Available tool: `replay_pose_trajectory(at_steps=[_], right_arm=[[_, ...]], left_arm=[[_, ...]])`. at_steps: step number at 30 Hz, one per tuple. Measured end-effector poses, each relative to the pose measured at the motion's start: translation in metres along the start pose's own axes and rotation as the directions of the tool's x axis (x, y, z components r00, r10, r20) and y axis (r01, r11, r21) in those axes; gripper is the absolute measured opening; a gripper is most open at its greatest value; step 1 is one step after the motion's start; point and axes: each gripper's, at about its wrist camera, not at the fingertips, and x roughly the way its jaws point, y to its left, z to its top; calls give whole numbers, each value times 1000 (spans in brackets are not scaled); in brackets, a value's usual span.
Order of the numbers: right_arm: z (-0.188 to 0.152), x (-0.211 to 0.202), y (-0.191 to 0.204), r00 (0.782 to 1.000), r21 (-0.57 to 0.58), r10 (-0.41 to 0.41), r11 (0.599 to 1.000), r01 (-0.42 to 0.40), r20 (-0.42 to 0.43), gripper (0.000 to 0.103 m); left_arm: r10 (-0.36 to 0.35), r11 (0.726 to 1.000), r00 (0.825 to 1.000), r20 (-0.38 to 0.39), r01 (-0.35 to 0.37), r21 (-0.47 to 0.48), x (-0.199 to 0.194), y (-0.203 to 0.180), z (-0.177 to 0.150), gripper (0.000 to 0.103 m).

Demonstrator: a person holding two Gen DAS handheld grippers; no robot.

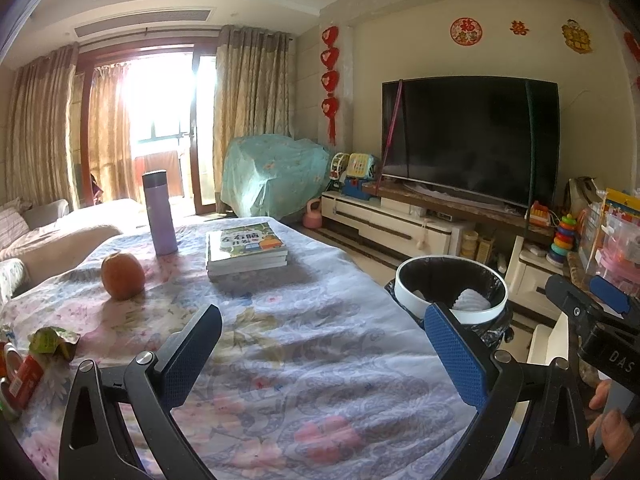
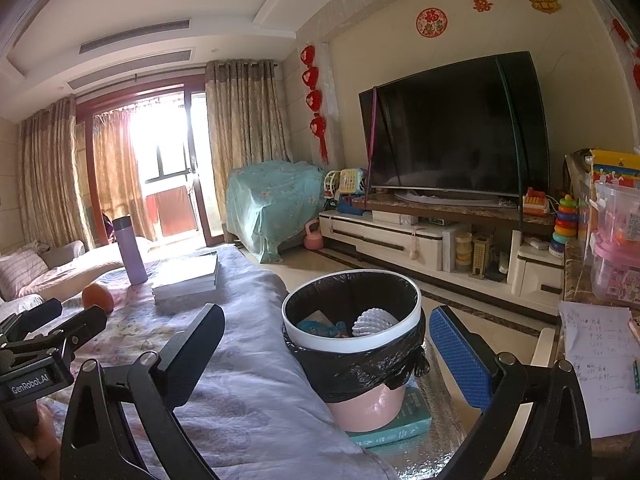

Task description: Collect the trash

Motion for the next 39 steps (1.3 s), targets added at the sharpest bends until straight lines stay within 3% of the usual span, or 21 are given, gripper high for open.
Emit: replay_pose_trajectory(at_steps=[39], right_arm=[[3,-7,6,1000,16,5,1000,-5,11,103]], left_arm=[[-6,1000,1000,-4,6,9,1,1,-1,102]])
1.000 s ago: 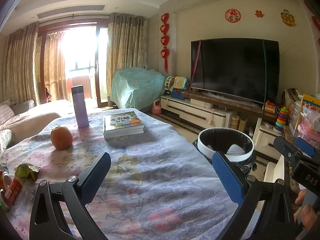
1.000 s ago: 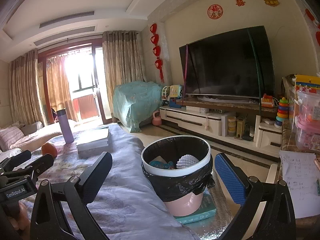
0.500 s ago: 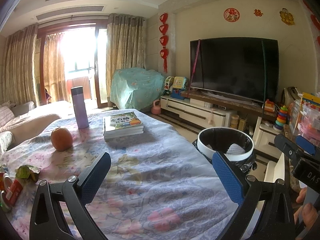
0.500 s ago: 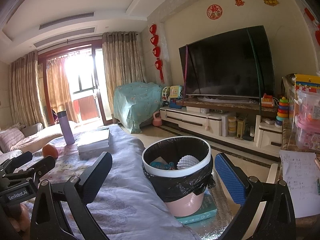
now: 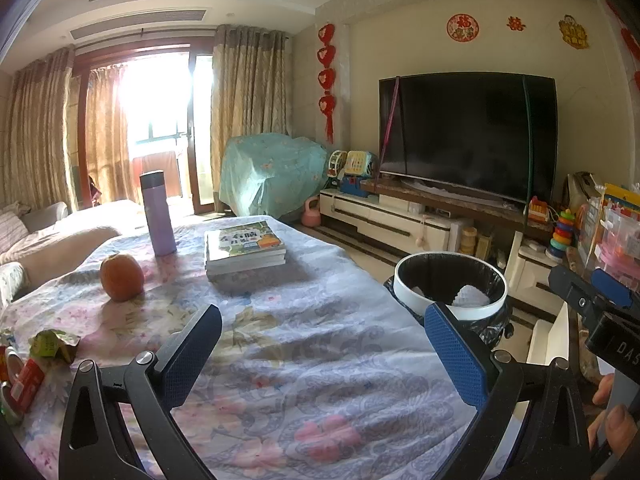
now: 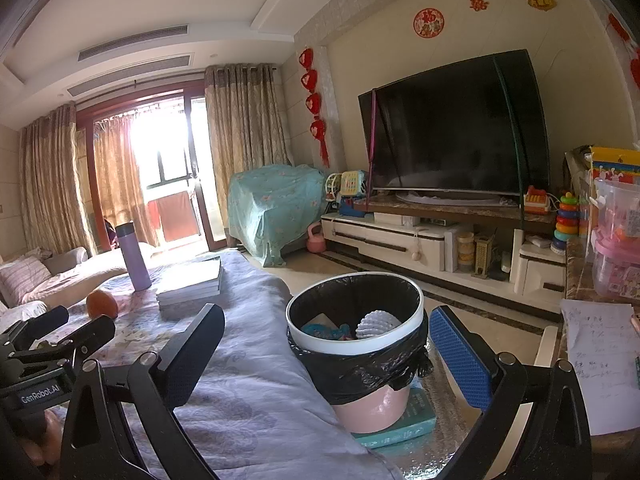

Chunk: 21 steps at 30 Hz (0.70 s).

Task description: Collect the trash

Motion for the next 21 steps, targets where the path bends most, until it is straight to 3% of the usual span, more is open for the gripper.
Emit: replay_pose_trajectory(at_steps=[21], right_arm=[[-1,5,13,1000,-1,15,1000,-15,-14,103]], left_arm=[[-14,1000,1000,-15,14,-13,4,5,0,102]])
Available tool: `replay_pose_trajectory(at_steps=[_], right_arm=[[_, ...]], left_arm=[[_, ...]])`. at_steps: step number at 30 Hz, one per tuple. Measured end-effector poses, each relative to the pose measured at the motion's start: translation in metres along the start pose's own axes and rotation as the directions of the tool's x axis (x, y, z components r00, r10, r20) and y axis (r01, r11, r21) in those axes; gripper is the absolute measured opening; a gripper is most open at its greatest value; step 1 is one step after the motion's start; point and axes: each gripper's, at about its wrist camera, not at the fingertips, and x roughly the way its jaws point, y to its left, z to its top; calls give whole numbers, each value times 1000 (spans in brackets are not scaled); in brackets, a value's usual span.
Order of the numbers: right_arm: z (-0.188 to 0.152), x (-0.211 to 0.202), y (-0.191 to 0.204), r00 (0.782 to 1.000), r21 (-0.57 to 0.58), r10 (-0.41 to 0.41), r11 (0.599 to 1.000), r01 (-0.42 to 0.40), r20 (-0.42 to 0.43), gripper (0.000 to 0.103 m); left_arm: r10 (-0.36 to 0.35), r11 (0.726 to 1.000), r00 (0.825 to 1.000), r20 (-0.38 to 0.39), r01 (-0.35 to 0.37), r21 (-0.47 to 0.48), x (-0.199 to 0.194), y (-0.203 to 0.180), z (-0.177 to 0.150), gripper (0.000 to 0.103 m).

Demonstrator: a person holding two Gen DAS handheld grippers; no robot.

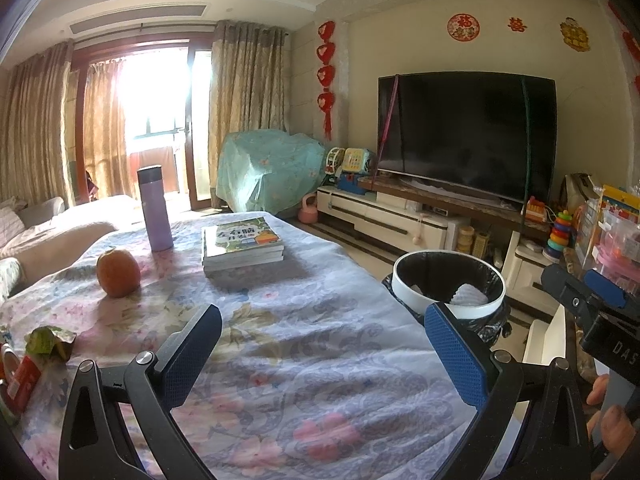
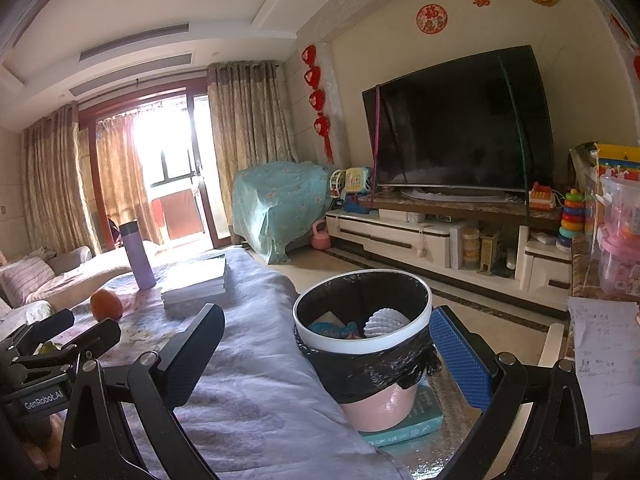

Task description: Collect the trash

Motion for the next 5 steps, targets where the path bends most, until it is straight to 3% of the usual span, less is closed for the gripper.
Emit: replay_pose_trajectory(at_steps=[5], right_arm=[[-2,5,6,1000,0,14,1000,-14,-15,103]], left_arm=[[-7,1000,1000,-14,7,-13,3,8,1,102]])
